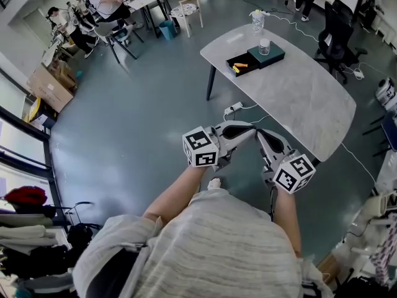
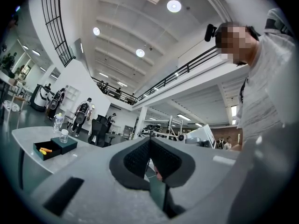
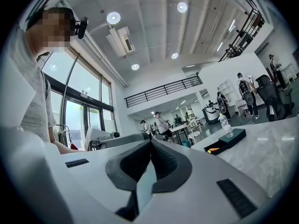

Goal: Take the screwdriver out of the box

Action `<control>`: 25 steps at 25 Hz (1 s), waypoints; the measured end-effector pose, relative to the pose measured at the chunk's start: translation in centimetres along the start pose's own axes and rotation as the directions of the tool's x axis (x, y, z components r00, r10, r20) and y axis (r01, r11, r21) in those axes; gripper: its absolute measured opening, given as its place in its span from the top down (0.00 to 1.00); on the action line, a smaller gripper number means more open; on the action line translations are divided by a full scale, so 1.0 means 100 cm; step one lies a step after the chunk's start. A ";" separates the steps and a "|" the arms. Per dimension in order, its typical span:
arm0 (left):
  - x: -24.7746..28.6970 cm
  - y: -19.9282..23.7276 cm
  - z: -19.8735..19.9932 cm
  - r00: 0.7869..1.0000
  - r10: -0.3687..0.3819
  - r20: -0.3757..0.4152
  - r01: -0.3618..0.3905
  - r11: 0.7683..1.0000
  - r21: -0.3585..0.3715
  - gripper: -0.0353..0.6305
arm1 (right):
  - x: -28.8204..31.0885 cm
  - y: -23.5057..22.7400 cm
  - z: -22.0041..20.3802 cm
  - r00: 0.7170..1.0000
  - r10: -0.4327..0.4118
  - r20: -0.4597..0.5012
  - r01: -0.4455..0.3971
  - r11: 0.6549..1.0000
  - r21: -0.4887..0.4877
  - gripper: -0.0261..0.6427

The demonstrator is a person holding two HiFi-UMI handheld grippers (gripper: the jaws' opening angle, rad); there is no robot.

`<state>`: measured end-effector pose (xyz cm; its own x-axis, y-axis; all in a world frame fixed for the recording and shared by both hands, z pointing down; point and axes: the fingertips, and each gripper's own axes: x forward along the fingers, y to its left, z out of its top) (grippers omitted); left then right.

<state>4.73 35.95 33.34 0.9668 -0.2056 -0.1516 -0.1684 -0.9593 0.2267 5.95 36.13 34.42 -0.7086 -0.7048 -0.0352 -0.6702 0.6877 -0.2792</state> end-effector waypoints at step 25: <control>-0.015 0.173 0.023 0.998 0.035 0.046 -0.031 0.996 -0.080 0.92 | 0.150 -0.088 0.002 0.996 0.027 -0.081 -0.026 1.000 0.015 0.94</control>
<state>-0.06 19.21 35.22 0.9505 -0.2476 -0.1877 -0.1826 -0.9340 0.3072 1.21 19.49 36.14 -0.7421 -0.6694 0.0354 -0.6482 0.7032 -0.2922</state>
